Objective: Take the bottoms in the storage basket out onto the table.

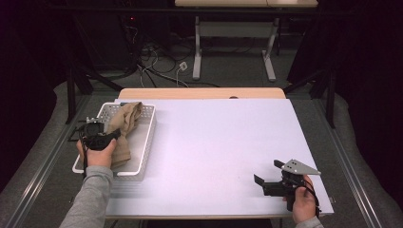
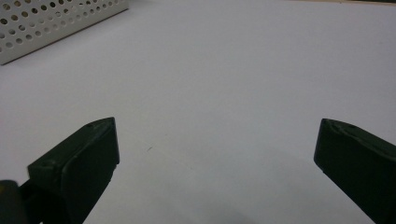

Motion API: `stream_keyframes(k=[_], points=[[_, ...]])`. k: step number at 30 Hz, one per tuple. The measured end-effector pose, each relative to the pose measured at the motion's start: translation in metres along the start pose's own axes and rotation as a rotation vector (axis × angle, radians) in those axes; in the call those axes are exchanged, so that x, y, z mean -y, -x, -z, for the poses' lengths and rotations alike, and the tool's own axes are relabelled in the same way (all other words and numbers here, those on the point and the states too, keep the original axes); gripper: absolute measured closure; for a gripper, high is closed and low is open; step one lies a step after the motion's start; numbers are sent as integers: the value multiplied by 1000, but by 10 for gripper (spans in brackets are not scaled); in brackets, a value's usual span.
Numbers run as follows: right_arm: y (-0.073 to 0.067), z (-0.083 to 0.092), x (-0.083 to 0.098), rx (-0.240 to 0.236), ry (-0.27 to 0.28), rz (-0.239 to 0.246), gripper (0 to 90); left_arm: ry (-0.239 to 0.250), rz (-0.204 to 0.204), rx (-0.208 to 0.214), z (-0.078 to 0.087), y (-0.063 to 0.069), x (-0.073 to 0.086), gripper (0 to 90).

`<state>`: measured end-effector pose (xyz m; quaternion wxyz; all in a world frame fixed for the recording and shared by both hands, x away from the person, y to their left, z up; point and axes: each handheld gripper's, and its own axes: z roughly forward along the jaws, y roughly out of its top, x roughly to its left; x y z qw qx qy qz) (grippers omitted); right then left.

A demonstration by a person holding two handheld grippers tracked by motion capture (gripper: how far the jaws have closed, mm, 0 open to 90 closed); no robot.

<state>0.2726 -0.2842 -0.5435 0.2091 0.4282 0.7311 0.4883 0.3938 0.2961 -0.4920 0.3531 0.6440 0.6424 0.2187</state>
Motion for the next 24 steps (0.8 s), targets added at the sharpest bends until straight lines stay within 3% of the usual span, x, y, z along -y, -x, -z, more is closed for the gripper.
stream_keyframes(k=[12,24], points=[[0,0,0,-1,1,-3,0,26,9,11,8,0,-2,728],[0,0,0,-3,-5,-2,0,119,0,36,37,5,-16,728]])
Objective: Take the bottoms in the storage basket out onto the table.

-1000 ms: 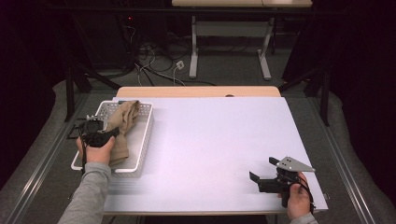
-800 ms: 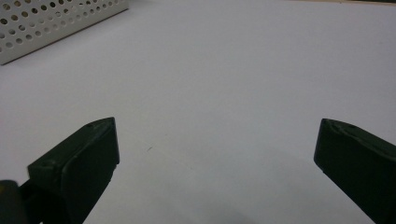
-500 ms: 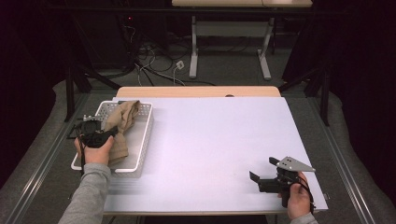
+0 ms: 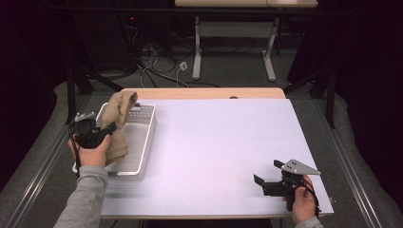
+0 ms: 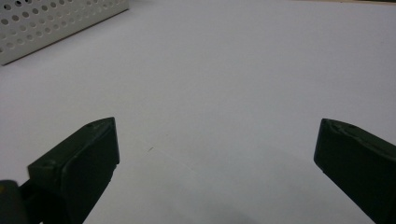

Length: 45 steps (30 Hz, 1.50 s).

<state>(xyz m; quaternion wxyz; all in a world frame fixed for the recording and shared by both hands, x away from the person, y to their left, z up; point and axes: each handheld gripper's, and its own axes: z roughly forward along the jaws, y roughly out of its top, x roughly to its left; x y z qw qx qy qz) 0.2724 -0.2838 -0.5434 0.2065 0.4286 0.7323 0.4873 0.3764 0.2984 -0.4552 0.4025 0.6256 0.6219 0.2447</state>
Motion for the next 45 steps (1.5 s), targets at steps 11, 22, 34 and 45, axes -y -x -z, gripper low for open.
stream_keyframes(k=[11,22,34,45], points=[[0,0,0,2,4,-1,0,27,-4,17,12,6,-6,727],[0,0,0,2,8,-3,0,47,-12,54,20,15,-9,726],[0,0,0,3,9,-2,0,65,-35,114,33,31,-10,725],[0,0,0,2,10,-1,0,78,-60,168,37,51,-13,725]])
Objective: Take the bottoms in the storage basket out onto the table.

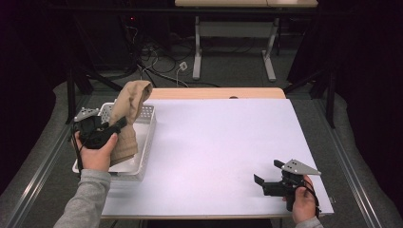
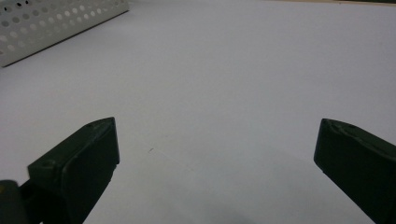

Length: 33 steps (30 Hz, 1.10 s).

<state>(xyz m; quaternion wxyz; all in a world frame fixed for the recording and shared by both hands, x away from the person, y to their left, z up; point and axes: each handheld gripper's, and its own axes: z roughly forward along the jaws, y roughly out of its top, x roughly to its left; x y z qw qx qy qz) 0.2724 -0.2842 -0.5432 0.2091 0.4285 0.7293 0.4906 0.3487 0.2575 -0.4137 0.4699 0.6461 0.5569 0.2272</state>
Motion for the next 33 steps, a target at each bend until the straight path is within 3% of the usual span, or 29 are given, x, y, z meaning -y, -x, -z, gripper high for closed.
stream_keyframes(k=[19,33], points=[[1,1,0,1,2,1,0,34,-44,103,-2,38,1,724],[0,2,-1,1,8,-2,0,25,-98,209,-8,77,11,723]])
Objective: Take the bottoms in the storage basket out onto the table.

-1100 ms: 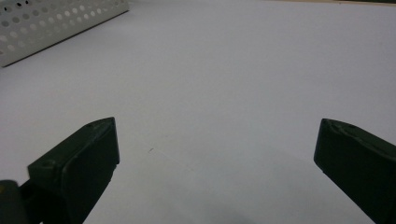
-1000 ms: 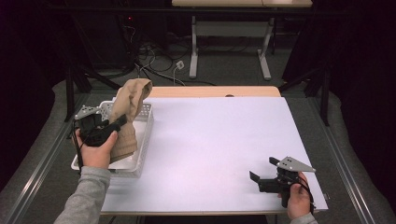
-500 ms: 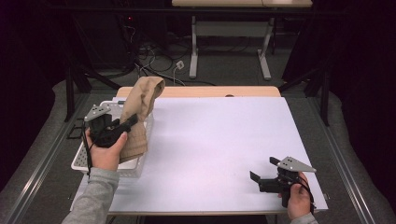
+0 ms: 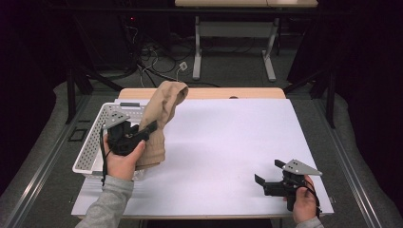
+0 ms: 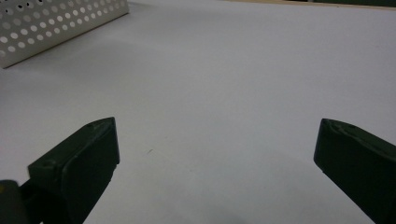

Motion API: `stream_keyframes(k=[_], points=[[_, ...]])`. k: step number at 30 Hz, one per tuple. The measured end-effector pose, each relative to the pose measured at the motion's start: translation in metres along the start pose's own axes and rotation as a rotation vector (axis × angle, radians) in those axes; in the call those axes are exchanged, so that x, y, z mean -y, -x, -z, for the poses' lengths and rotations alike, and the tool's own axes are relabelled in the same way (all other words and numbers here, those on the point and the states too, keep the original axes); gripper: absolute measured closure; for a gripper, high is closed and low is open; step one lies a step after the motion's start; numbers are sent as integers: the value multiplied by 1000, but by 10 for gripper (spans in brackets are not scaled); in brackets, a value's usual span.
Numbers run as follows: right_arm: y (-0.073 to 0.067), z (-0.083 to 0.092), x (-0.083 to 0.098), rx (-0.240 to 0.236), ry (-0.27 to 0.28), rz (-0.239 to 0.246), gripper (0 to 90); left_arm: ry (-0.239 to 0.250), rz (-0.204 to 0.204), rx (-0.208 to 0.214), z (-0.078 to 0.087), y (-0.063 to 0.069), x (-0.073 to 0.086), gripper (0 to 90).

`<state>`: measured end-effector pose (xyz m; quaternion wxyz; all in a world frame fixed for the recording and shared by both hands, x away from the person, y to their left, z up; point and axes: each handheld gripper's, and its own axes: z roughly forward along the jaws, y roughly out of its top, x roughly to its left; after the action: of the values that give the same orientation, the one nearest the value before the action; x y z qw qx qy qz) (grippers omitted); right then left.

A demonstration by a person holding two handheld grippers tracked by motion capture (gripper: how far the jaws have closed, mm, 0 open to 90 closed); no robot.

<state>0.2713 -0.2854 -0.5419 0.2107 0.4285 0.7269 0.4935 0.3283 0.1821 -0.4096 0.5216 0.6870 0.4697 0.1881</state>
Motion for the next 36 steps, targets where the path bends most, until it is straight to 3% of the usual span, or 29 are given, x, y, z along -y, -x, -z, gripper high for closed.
stream_keyframes(k=[22,24,27,29,36], points=[[1,1,0,2,9,7,0,-73,-48,165,-44,56,30,723],[1,1,0,4,10,8,0,-75,-36,182,-47,61,34,723],[1,1,0,4,9,6,0,-80,-40,190,-51,65,37,723],[0,1,0,1,7,5,0,-98,-65,185,-57,71,43,723],[0,1,0,0,6,6,0,-132,-59,222,-71,83,54,723]])
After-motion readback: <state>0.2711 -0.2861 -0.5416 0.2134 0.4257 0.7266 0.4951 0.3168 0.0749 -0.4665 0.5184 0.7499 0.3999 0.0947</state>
